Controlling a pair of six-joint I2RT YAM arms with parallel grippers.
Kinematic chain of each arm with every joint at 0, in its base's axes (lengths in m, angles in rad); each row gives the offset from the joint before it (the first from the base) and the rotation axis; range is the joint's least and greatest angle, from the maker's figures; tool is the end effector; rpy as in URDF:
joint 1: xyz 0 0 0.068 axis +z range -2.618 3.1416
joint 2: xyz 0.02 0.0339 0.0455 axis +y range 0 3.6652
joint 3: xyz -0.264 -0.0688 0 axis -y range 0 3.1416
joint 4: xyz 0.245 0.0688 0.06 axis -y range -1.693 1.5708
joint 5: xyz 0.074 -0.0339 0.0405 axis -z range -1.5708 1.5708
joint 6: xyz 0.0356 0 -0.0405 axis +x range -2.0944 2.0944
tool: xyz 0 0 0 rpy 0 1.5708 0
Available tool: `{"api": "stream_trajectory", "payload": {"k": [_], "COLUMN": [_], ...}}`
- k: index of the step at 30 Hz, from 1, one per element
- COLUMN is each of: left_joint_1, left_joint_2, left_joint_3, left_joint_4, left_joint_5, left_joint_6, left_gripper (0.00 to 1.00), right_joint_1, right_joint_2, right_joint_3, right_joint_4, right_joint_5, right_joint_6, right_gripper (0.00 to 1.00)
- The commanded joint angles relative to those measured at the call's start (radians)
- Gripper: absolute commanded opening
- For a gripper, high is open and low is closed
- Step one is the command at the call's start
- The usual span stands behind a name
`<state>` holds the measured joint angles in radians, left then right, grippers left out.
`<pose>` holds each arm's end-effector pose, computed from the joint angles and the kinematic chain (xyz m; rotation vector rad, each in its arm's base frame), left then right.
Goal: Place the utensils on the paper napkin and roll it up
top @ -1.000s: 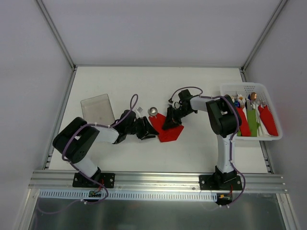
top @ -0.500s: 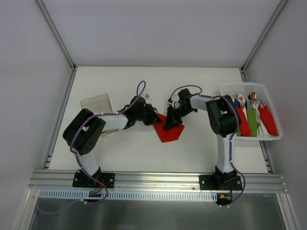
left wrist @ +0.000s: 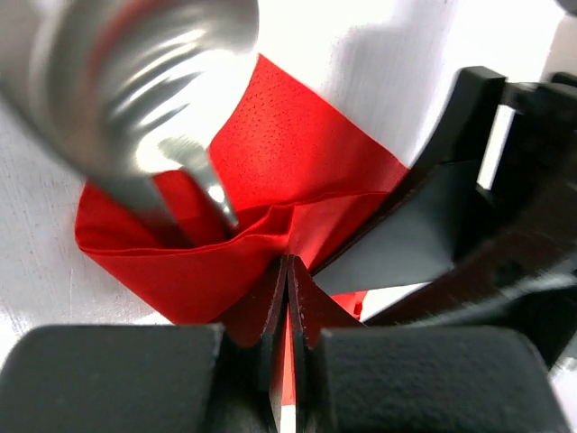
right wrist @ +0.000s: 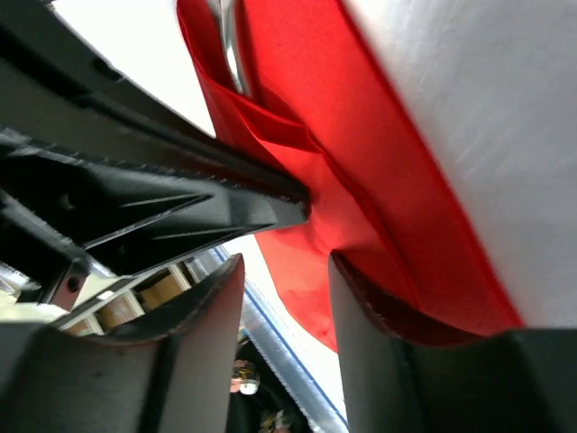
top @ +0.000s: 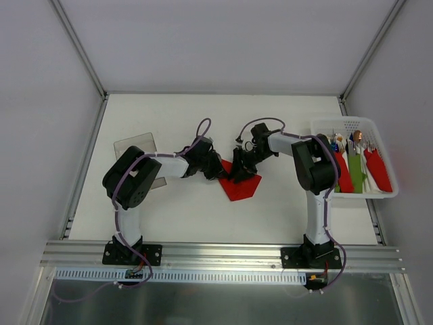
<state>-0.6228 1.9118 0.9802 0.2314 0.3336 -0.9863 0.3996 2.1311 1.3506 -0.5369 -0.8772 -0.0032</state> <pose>0.3058 -0.2340 0.1321 -0.2621 2.5210 -1.1417 0.3586 0.1812 0.1137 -0.7163 2.6810 1.3434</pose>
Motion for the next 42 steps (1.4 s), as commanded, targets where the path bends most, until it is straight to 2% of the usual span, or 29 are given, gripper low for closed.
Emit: {"api": "stream_trajectory", "payload": {"k": [1, 7, 11, 16, 19, 25, 32, 42], "left_joint_1": [-0.008, -0.008, -0.008, -0.008, -0.008, -0.008, -0.008, -0.008], "left_joint_2": [0.02, 0.032, 0.046, 0.047, 0.05, 0.052, 0.058, 0.07], "left_joint_3": [0.018, 0.023, 0.037, 0.04, 0.043, 0.049, 0.051, 0.06], "left_joint_4": [-0.084, -0.095, -0.098, -0.096, -0.096, -0.101, -0.107, -0.11], "left_joint_5": [-0.033, -0.033, -0.021, -0.019, -0.019, -0.021, -0.022, -0.019], "left_joint_6": [-0.005, -0.009, -0.011, -0.008, -0.006, -0.002, -0.002, -0.003], "left_gripper": [0.0, 0.0, 0.0, 0.0, 0.0, 0.0, 0.0, 0.0], "right_joint_1": [-0.028, -0.128, -0.192, -0.243, -0.236, -0.208, -0.194, -0.183], "right_joint_2": [-0.066, -0.149, -0.181, -0.149, -0.131, -0.031, 0.065, 0.001], "right_joint_3": [0.013, 0.024, -0.008, -0.022, -0.016, 0.009, 0.016, -0.013], "right_joint_4": [-0.063, -0.19, -0.244, -0.288, -0.287, -0.296, -0.267, -0.053], "right_joint_5": [0.141, 0.185, 0.254, 0.285, 0.267, 0.202, 0.058, -0.126], "right_joint_6": [-0.09, -0.17, -0.23, -0.245, -0.228, -0.204, -0.181, -0.095], "right_gripper": [0.49, 0.6, 0.62, 0.65, 0.71, 0.73, 0.69, 0.67]}}
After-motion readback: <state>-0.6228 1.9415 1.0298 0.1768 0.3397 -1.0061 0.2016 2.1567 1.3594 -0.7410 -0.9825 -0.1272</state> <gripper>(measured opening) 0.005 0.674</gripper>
